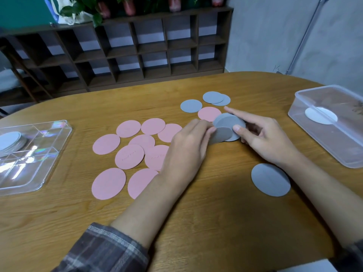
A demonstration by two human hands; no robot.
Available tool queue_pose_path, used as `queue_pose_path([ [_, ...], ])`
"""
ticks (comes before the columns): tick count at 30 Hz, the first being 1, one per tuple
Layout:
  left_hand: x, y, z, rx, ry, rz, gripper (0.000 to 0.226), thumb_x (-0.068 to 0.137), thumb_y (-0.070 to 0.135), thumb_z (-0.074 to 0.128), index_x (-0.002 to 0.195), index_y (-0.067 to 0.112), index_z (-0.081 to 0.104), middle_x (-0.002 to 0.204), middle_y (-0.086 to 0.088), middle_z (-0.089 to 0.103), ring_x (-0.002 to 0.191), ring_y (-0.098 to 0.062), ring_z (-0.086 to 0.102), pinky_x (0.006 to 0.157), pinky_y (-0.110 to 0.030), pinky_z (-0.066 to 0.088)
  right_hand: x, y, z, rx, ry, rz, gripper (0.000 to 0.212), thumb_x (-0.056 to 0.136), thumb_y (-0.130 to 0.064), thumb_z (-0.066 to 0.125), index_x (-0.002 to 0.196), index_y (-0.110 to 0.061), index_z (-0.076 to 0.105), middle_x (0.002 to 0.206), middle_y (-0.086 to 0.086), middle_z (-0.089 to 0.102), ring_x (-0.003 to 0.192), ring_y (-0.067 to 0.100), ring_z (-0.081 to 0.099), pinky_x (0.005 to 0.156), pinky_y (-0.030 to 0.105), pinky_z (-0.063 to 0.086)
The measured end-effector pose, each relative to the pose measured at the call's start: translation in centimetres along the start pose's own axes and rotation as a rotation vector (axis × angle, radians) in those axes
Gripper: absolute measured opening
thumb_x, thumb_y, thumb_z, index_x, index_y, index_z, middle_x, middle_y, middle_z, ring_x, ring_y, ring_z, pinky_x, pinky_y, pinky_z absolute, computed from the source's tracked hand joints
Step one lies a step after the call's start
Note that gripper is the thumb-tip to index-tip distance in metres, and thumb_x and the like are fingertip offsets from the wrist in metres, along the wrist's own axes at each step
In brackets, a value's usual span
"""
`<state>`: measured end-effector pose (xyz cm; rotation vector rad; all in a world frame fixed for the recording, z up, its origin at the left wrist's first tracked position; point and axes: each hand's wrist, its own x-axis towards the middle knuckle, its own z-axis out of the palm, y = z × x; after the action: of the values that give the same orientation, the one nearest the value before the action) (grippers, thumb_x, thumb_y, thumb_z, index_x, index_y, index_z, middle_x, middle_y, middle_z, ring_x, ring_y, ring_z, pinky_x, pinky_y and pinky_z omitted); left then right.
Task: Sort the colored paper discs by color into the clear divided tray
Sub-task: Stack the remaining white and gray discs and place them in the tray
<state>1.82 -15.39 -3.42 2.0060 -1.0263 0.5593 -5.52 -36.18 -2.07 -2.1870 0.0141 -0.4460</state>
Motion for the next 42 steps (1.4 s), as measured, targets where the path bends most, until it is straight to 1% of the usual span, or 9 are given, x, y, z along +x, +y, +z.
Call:
queue_pose_path([
  [6, 0.0, 0.4, 0.0, -0.120, 0.007, -0.194, 0.015, 0.096, 0.010, 0.069, 0.110, 0.011, 0.074, 0.082, 0.002, 0.073, 0.073, -0.008, 0.065, 0.070, -0.021, 0.054, 0.1, -0.1, 0.1, 0.074, -0.045, 0.015, 0.048, 0.107, -0.017, 0.049, 0.137, -0.053, 0.057, 0.091, 0.012, 0.069, 0.082, 0.029, 0.062, 0.085, 0.045, 0.054],
  [11, 0.1, 0.6, -0.2, -0.179, -0.019, -0.297, 0.021, 0.093, 0.017, 0.077, 0.114, 0.015, 0.074, 0.075, 0.006, 0.072, 0.073, -0.003, 0.068, 0.070, -0.009, 0.052, -0.2, -0.6, 0.3, 0.056, -0.076, -0.021, 0.045, 0.104, -0.027, 0.057, 0.141, -0.052, 0.054, 0.102, 0.008, 0.072, 0.086, 0.030, 0.062, 0.084, 0.045, 0.055],
  [15, 0.0, 0.9, -0.1, -0.161, -0.040, -0.323, 0.019, 0.091, 0.027, 0.079, 0.104, 0.019, 0.068, 0.069, 0.009, 0.068, 0.065, -0.006, 0.065, 0.067, -0.029, 0.057, 0.0, 0.1, 0.5, -0.055, -0.062, -0.025, 0.053, 0.101, -0.028, 0.063, 0.144, -0.054, 0.048, 0.102, 0.015, 0.068, 0.086, 0.035, 0.060, 0.086, 0.053, 0.052],
  [20, -0.3, 1.9, 0.1, -0.156, -0.202, -0.109, 0.016, 0.092, 0.033, 0.077, 0.096, 0.021, 0.067, 0.081, 0.009, 0.066, 0.078, -0.012, 0.062, 0.071, -0.042, 0.054, 0.3, 0.7, 0.2, -0.044, 0.030, 0.001, 0.036, 0.098, -0.023, 0.067, 0.128, -0.043, 0.064, 0.091, 0.009, 0.068, 0.082, 0.027, 0.062, 0.084, 0.047, 0.053],
  [24, -1.3, 3.1, 0.7, -0.127, -0.534, 0.133, 0.040, 0.095, 0.047, 0.072, 0.131, 0.030, 0.070, 0.124, 0.006, 0.062, 0.115, -0.012, 0.054, 0.101, -0.038, 0.045, 0.5, 0.7, -0.2, -0.023, 0.067, 0.014, 0.028, 0.098, -0.018, 0.067, 0.113, -0.042, 0.067, 0.084, 0.000, 0.067, 0.076, 0.019, 0.060, 0.078, 0.038, 0.051],
  [27, -1.6, 3.5, 0.6, -0.030, -0.650, 0.212, 0.047, 0.094, 0.058, 0.066, 0.139, 0.043, 0.064, 0.140, 0.007, 0.051, 0.128, -0.010, 0.043, 0.106, -0.042, 0.040, 0.5, 0.7, -0.1, -0.056, 0.071, 0.028, 0.025, 0.098, -0.020, 0.065, 0.121, -0.031, 0.068, 0.091, 0.008, 0.070, 0.082, 0.023, 0.063, 0.081, 0.040, 0.052],
  [31, -1.4, 3.2, 0.4, -0.024, -0.622, 0.206, 0.052, 0.085, 0.066, 0.071, 0.128, 0.038, 0.072, 0.137, 0.007, 0.054, 0.126, -0.011, 0.046, 0.106, -0.041, 0.043, 0.6, 0.8, -0.2, -0.063, 0.079, 0.034, 0.026, 0.098, -0.020, 0.065, 0.122, -0.030, 0.068, 0.089, 0.011, 0.068, 0.075, 0.014, 0.057, 0.077, 0.030, 0.049],
  [35, -1.1, 2.9, 0.5, -0.007, -0.539, 0.140, 0.054, 0.075, 0.073, 0.074, 0.098, 0.025, 0.068, 0.115, 0.009, 0.065, 0.108, -0.014, 0.056, 0.092, -0.043, 0.047, 0.7, 1.0, -0.2, -0.068, 0.079, 0.032, 0.025, 0.097, -0.020, 0.066, 0.120, -0.030, 0.069, 0.084, 0.009, 0.065, 0.070, 0.007, 0.051, 0.075, 0.029, 0.047],
  [42, -0.7, 2.7, 0.0, -0.268, -0.542, -0.095, 0.046, 0.071, 0.039, 0.094, 0.108, 0.025, 0.070, 0.108, 0.011, 0.062, 0.104, -0.006, 0.056, 0.094, -0.029, 0.048, 0.7, 1.1, -0.3, -0.076, 0.084, 0.004, 0.039, 0.098, -0.020, 0.065, 0.134, -0.035, 0.063, 0.103, 0.010, 0.072, 0.087, 0.027, 0.063, 0.086, 0.045, 0.055],
])
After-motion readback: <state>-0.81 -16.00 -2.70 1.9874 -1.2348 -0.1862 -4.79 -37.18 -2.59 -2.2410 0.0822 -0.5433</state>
